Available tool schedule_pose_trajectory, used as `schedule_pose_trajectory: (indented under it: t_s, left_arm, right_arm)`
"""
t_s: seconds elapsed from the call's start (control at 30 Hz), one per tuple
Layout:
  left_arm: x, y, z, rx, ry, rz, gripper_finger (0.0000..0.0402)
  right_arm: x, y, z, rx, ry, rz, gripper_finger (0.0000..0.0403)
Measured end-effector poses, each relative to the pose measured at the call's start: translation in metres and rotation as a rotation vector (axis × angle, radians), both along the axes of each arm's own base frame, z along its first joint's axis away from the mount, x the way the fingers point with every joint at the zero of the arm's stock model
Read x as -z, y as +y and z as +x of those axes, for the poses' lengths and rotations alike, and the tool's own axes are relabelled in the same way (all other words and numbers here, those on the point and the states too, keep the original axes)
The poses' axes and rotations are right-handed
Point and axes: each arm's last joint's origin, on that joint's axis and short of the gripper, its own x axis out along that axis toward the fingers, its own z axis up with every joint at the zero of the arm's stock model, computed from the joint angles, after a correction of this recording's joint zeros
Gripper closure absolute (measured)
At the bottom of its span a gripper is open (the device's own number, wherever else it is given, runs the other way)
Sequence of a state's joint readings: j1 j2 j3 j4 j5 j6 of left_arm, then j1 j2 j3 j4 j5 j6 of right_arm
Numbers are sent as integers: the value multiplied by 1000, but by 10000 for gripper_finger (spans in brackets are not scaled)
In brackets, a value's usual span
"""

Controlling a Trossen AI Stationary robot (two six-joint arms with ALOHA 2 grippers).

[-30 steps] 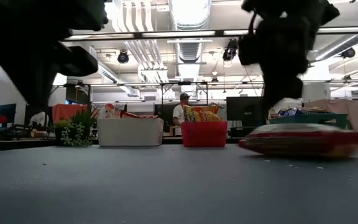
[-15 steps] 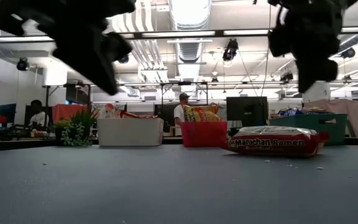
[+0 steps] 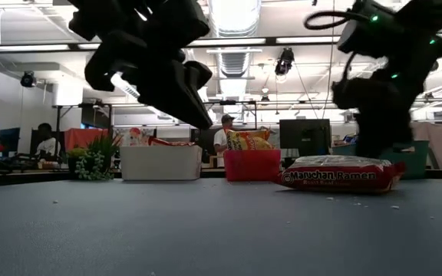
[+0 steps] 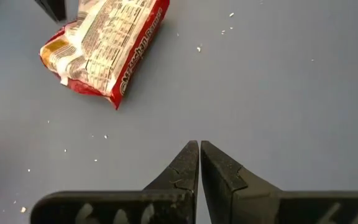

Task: Sort Maruchan noodles
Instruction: Put the red noodle pack into the white bin

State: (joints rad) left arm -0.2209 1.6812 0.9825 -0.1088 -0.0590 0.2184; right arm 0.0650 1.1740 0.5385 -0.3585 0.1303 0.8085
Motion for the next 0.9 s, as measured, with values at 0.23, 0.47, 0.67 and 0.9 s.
schedule_pose_trajectory:
  t_s: [0.23, 0.47, 0.67, 0.9]
  left_arm:
    - [2, 5, 0, 20, 9, 23, 402]
    - [1, 15, 4, 14, -21, 43, 402]
    - [1, 29, 5, 80, -12, 142, 402]
    - [-2, 51, 11, 128, -49, 123, 402]
  right_arm:
    - [-11, 4, 57, -176, -421, -27, 394]
    - [-39, 2, 65, -233, -262, -35, 394]
    - [-59, 4, 38, -198, -140, 13, 394]
    - [-70, 2, 4, -87, -35, 70, 394]
